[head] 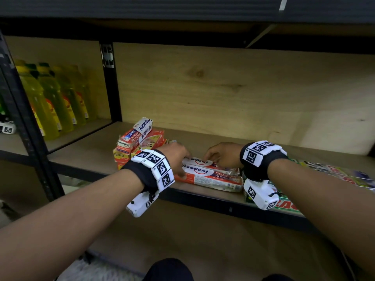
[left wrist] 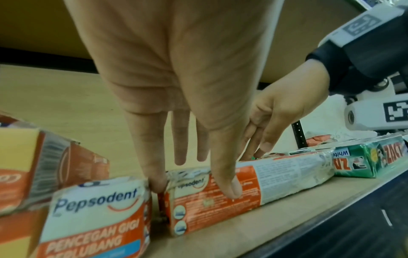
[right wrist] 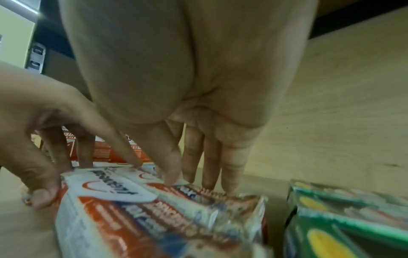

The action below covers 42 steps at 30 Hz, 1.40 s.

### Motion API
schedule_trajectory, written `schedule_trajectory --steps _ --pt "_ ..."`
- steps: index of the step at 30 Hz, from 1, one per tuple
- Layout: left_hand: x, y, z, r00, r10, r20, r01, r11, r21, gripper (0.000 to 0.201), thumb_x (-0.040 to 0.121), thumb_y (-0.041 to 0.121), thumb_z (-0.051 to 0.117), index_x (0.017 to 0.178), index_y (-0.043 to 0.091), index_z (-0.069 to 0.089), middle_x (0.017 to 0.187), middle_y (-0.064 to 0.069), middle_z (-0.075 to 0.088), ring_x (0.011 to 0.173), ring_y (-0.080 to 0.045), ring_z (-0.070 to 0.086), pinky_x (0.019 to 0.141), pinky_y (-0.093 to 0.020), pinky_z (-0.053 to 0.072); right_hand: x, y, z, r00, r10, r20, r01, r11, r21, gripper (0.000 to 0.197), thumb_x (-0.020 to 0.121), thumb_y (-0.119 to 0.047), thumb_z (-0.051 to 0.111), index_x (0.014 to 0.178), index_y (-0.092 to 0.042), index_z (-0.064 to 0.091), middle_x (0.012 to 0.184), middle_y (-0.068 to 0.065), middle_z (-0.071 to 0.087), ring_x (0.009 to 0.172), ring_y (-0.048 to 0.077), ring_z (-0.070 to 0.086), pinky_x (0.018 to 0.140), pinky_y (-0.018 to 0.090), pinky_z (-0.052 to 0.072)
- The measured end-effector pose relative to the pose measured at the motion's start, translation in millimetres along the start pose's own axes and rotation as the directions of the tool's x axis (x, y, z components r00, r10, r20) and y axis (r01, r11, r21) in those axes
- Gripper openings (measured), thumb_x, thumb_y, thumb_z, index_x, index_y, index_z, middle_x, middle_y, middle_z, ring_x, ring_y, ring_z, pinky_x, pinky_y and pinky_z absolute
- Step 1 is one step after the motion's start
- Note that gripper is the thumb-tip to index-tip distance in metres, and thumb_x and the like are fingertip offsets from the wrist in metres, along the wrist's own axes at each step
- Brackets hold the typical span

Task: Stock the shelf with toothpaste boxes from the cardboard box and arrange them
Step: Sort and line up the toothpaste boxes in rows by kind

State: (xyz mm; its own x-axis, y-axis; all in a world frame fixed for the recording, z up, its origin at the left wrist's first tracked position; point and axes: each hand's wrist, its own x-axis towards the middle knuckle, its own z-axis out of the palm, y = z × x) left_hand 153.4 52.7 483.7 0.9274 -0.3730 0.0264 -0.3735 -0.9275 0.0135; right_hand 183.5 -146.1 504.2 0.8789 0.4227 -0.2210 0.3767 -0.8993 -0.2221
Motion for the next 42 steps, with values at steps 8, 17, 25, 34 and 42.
schedule_trajectory --steps 8,17,25,34,42 --pt "15.3 7.8 12.7 0.995 -0.104 0.006 0.103 0.994 0.048 0.045 0.081 0.027 0.078 0.125 0.026 0.067 0.124 -0.004 0.066 0.109 -0.022 0.063 0.094 -0.034 0.052 -17.8 18.7 -11.8 0.971 0.075 0.227 -0.026 0.977 -0.213 0.076 0.074 -0.039 0.085 0.142 -0.037 0.049 0.144 -0.007 0.053 0.132 0.016 0.050 0.111 0.039 0.040" --pt "47.0 2.7 12.8 0.986 -0.166 0.035 0.161 0.981 0.109 0.035 0.084 0.017 0.073 0.119 0.017 0.071 0.115 -0.009 0.070 0.101 -0.027 0.066 0.088 -0.034 0.055 13.0 33.2 -16.4 0.977 0.053 0.208 -0.013 0.982 -0.189 0.073 0.078 -0.034 0.083 0.143 -0.040 0.050 0.138 -0.009 0.057 0.126 0.016 0.053 0.105 0.032 0.042" --pt "88.0 5.5 13.7 0.965 -0.257 0.049 0.255 0.966 0.050 0.033 0.094 0.017 0.061 0.126 0.009 0.064 0.127 -0.012 0.062 0.115 -0.029 0.061 0.093 -0.034 0.049 36.4 62.8 -31.7 0.980 0.126 0.155 -0.099 0.980 -0.171 0.071 0.069 -0.055 0.084 0.134 -0.042 0.058 0.139 -0.014 0.054 0.126 0.015 0.052 0.103 0.030 0.039" --pt "103.3 -0.4 13.9 0.970 -0.240 0.048 0.240 0.971 -0.008 0.041 0.080 0.026 0.078 0.118 0.015 0.069 0.118 -0.006 0.067 0.107 -0.025 0.064 0.088 -0.029 0.050 42.3 77.8 -36.3 0.990 0.125 0.064 -0.121 0.990 -0.067 0.057 0.059 -0.051 0.090 0.112 -0.038 0.073 0.114 -0.016 0.067 0.110 0.010 0.061 0.095 0.026 0.045" --pt "106.2 -20.8 3.2 0.977 -0.136 0.163 0.173 0.956 -0.237 0.053 0.066 0.043 0.088 0.114 0.031 0.071 0.127 0.009 0.061 0.101 -0.009 0.055 0.080 -0.024 0.040 39.4 89.2 -37.1 0.988 0.128 0.086 -0.117 0.985 -0.123 0.065 0.068 -0.055 0.084 0.128 -0.042 0.064 0.136 -0.015 0.056 0.126 0.011 0.050 0.095 0.023 0.034"
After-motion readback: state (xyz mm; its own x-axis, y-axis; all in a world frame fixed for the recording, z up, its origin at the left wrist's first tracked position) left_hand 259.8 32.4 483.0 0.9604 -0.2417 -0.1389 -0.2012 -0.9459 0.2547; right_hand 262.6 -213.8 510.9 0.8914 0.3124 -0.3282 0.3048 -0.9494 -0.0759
